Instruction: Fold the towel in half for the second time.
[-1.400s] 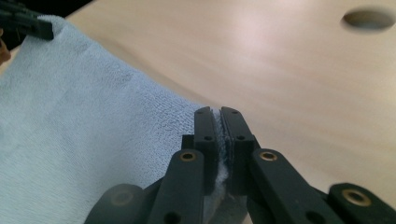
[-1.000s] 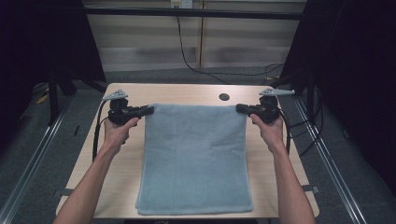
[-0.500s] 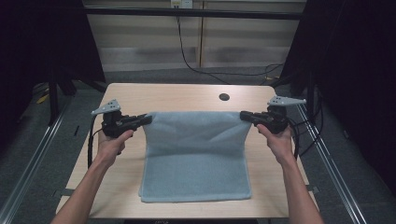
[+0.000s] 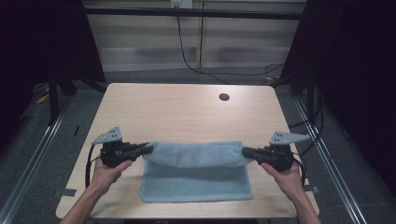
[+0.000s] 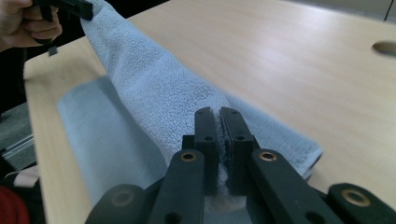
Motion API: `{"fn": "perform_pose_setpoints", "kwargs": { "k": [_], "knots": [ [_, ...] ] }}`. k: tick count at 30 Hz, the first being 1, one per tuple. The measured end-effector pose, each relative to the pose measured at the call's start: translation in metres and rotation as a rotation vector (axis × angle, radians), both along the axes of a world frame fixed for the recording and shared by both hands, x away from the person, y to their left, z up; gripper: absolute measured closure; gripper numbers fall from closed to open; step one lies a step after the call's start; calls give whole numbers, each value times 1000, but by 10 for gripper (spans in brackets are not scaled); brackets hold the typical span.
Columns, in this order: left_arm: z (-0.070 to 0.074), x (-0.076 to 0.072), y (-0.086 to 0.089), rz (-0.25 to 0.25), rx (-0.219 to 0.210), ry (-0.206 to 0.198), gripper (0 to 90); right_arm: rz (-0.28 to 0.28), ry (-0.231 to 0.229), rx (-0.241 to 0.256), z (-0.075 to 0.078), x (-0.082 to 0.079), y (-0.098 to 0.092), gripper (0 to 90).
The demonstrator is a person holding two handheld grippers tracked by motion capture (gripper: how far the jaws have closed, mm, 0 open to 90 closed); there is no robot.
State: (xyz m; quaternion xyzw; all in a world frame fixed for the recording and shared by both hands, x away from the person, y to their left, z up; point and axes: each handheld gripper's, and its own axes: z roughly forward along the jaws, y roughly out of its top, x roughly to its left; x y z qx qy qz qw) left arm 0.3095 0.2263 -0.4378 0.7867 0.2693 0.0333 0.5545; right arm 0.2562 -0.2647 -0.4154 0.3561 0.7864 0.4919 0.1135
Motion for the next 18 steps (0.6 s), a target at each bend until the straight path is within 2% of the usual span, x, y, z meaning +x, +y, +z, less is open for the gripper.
{"fn": "perform_pose_setpoints", "kwargs": {
  "k": [4, 8, 10, 11, 13, 15, 16, 18],
  "knots": [
    [-12, -20, 2, -31, 49, 34, 799, 22, 27, 8, -17, -22, 0, 857],
    [-27, -45, 4, -55, 86, 56, 752, 46, 82, -21, -34, -42, 3, 787],
    [-33, -56, 4, -71, 101, 83, 690, 58, 95, -42, -39, -52, 4, 729],
    [-32, -60, 5, -67, 108, 72, 655, 63, 99, -34, -41, -56, 3, 733],
    [-25, -63, 10, -74, 45, 73, 610, 58, 100, -4, -41, -63, 0, 700],
    [-18, -61, 16, -45, 20, 48, 560, 37, 91, 11, -39, -66, -3, 683],
    [-15, -58, 18, -14, 18, 41, 546, 24, 84, 12, -38, -66, -4, 675],
    [-11, -48, 22, 50, 36, 33, 499, -4, 70, 24, -34, -63, -6, 639]
  ]
}}
